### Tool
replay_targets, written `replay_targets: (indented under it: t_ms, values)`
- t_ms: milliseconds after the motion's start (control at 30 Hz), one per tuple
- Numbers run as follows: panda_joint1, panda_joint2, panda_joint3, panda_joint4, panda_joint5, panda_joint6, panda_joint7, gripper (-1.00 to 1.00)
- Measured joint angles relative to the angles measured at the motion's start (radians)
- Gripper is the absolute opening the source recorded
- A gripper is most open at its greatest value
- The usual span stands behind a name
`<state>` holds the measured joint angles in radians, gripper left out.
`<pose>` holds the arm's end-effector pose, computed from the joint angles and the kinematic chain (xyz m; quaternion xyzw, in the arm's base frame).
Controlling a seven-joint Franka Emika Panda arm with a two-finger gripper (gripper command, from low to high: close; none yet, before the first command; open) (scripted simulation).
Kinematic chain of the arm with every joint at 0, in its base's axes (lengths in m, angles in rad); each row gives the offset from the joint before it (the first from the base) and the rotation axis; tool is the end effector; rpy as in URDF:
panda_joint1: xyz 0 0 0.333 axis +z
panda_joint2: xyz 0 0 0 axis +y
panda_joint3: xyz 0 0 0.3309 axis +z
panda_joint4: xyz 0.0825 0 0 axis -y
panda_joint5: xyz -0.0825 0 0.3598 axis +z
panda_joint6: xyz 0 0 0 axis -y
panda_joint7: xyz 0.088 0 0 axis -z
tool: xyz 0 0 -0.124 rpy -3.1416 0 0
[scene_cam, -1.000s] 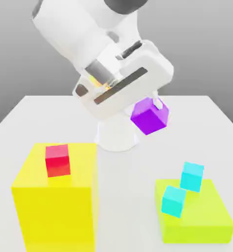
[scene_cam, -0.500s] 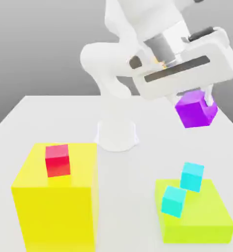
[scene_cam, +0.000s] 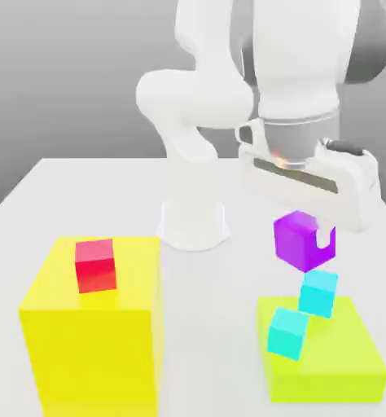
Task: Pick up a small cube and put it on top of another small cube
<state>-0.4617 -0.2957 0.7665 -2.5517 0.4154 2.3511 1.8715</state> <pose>0.3966 0.1324 0.3605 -0.5910 0.8050 0.0313 0.0420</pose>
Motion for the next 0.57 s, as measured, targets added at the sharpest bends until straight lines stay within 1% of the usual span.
replay_targets:
  t_ms: [200, 267, 367, 467, 500, 567]
  values:
    - [-0.084, 0.075, 0.113, -0.004, -0.143, 0.054, 0.244, -1.0]
    - [-0.108, 0.118, 0.138, -0.009, -0.202, 0.09, 0.307, -1.0]
    - [-0.139, 0.21, 0.161, -0.022, -0.315, 0.168, 0.396, -1.0]
    - [-0.143, 0.318, 0.151, -0.036, -0.461, 0.251, 0.503, -1.0]
    - [-0.139, 0.339, 0.143, -0.039, -0.49, 0.266, 0.525, 1.0]
    - [-0.138, 0.339, 0.143, -0.039, -0.49, 0.266, 0.525, 1.0]
